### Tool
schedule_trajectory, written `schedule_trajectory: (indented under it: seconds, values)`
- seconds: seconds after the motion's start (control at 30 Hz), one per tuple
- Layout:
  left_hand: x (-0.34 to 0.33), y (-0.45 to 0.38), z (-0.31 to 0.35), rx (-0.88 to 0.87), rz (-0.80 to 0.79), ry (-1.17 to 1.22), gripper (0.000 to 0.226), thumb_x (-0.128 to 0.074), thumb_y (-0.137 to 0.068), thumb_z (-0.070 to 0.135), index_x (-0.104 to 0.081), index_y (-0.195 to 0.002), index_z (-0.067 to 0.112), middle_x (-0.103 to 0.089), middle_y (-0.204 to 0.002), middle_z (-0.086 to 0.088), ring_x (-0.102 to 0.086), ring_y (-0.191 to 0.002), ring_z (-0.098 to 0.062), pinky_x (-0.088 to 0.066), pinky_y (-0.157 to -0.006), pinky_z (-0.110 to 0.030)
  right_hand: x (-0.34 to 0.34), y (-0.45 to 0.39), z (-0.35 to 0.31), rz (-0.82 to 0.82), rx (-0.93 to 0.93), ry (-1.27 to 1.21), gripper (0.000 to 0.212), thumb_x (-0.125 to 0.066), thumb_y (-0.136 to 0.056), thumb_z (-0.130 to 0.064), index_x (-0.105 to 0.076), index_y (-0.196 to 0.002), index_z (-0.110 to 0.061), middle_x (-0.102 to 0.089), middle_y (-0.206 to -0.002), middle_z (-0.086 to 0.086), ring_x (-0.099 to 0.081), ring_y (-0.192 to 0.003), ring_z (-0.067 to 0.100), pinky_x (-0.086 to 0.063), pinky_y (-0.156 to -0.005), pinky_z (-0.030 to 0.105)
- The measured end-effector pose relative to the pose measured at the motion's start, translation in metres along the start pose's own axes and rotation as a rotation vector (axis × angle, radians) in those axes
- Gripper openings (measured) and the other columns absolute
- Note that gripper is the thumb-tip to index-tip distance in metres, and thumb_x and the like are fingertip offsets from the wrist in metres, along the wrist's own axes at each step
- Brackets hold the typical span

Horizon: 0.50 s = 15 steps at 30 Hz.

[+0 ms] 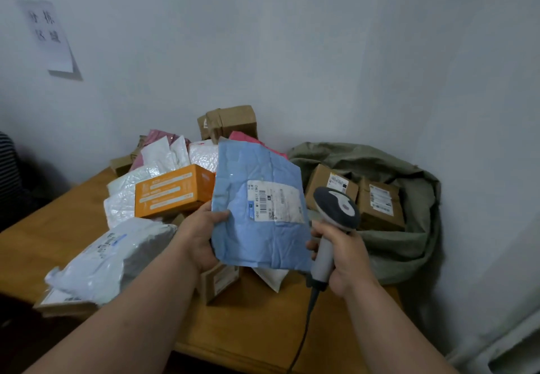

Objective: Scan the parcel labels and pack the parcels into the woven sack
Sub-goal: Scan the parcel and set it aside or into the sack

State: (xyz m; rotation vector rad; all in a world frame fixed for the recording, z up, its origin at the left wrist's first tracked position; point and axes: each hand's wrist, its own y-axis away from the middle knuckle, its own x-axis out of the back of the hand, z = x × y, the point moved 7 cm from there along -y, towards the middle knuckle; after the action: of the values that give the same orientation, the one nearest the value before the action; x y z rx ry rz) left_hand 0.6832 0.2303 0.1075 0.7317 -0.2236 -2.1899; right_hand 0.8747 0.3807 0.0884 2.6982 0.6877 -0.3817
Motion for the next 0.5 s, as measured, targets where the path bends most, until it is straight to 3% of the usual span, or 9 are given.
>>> schedule_trajectory:
  seconds: [0.2, 0.3, 0.4, 0.5]
  values:
    - [0.012, -0.008, 0.007, -0.013, -0.037, 0.126, 0.034, -0.043, -0.101, 0.006, -0.065, -0.116, 0.027, -0.076, -0.103, -0.012, -0.075, -0.081, -0.034, -0.059, -0.056, -0.051, -0.024, 0.002, 0.023, 0.022, -0.201, -0.106, 0.042, -0.079, -0.082, -0.024, -0.062, -0.120, -0.018, -0.069, -0.113, 0.017, -0.072, -0.072, 0.024, -0.056, -0.060, 0.032]
    - [0.021, -0.011, 0.014, -0.017, -0.030, 0.084, 0.034, -0.044, -0.101, 0.005, -0.066, -0.116, 0.026, -0.076, -0.105, -0.012, -0.075, -0.084, -0.034, -0.060, -0.059, -0.050, -0.041, 0.000, 0.028, -0.010, -0.205, -0.102, 0.044, -0.078, -0.083, -0.023, -0.062, -0.123, -0.016, -0.070, -0.114, 0.016, -0.073, -0.069, 0.025, -0.054, -0.057, 0.030]
    - [0.036, -0.013, 0.035, -0.059, 0.024, -0.091, 0.033, -0.047, -0.099, 0.004, -0.067, -0.115, 0.025, -0.076, -0.103, -0.011, -0.075, -0.088, -0.033, -0.060, -0.071, -0.047, -0.049, -0.003, 0.026, -0.015, -0.153, -0.064, 0.046, -0.078, -0.083, -0.020, -0.062, -0.126, -0.016, -0.070, -0.116, 0.014, -0.071, -0.070, 0.023, -0.052, -0.056, 0.031]
    - [0.040, -0.013, 0.063, -0.102, 0.027, -0.372, 0.031, -0.051, -0.097, 0.001, -0.067, -0.115, 0.020, -0.077, -0.097, -0.011, -0.074, -0.089, -0.034, -0.059, -0.080, -0.051, -0.055, -0.006, 0.015, 0.009, -0.023, 0.024, 0.038, -0.078, -0.082, -0.013, -0.065, -0.118, -0.012, -0.072, -0.096, 0.011, -0.069, -0.068, 0.020, -0.053, -0.062, 0.035]
